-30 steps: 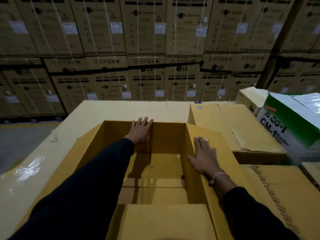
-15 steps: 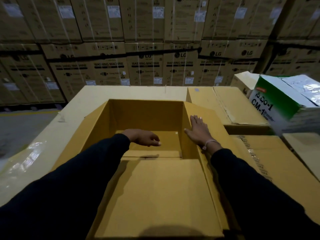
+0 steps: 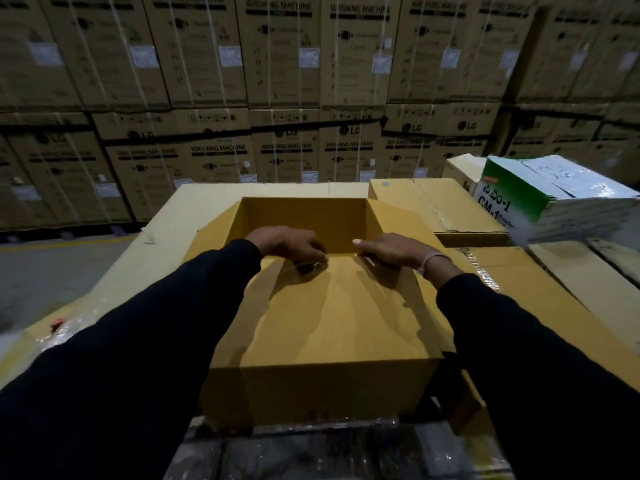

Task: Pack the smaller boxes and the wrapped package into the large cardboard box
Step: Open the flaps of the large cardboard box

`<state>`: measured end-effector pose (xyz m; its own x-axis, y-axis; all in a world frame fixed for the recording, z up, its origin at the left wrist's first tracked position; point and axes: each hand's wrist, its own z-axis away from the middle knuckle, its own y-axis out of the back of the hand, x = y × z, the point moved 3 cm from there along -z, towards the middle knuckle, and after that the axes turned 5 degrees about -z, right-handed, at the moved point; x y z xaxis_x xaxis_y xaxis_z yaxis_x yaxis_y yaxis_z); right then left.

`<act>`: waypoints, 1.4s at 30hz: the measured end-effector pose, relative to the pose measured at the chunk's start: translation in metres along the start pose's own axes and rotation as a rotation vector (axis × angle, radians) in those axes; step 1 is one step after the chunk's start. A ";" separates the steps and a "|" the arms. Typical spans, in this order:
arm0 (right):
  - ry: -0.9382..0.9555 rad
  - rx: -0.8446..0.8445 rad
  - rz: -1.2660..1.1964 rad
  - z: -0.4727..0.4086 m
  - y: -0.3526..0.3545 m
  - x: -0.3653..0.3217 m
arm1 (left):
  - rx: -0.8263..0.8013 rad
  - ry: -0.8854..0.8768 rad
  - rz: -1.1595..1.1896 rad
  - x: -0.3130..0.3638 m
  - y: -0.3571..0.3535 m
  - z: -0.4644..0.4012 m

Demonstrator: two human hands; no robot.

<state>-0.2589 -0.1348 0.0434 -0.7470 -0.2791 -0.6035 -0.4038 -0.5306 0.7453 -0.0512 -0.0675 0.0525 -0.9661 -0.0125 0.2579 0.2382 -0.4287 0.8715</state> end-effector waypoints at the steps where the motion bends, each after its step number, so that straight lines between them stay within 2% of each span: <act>1: 0.015 0.051 0.018 0.011 0.004 -0.010 | 0.042 -0.026 -0.029 0.004 0.006 0.013; 6: 0.093 0.236 0.116 0.084 0.034 -0.055 | 0.257 -0.110 -0.085 0.029 0.031 0.092; 9: 0.022 0.224 0.177 0.125 0.047 -0.072 | 0.234 -0.142 -0.098 0.053 0.043 0.147; 12: -0.088 0.093 0.156 0.163 0.052 -0.079 | 0.083 -0.122 -0.001 0.070 0.046 0.193; 17: -0.169 -0.273 0.131 0.200 0.023 -0.067 | -0.210 -0.139 -0.003 0.088 0.014 0.241; 22: -0.194 -0.411 0.265 0.205 -0.023 -0.043 | -0.398 -0.175 0.068 0.080 -0.028 0.234; 24: -0.181 -0.389 0.374 0.201 -0.042 -0.032 | -0.347 -0.155 0.062 0.073 -0.046 0.217; 27: -0.092 -0.221 0.574 0.189 -0.066 -0.012 | -0.155 -0.081 -0.104 0.051 -0.079 0.181; 29: -0.059 -0.124 0.521 0.181 -0.080 0.011 | -0.070 -0.027 -0.203 0.031 -0.107 0.161; 34: -0.037 -0.030 0.414 0.156 -0.109 0.071 | 0.040 0.014 -0.049 -0.001 -0.172 0.128; 37: -0.021 -0.008 0.405 0.151 -0.111 0.074 | 0.086 -0.009 -0.090 -0.006 -0.176 0.121; 42: -0.054 -0.028 0.398 0.150 -0.110 0.069 | 0.070 -0.041 -0.068 -0.011 -0.176 0.118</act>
<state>-0.3456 0.0248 -0.0382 -0.8692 -0.4252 -0.2524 -0.0629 -0.4113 0.9093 -0.0706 0.1142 -0.0547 -0.9757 0.0524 0.2129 0.1800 -0.3634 0.9141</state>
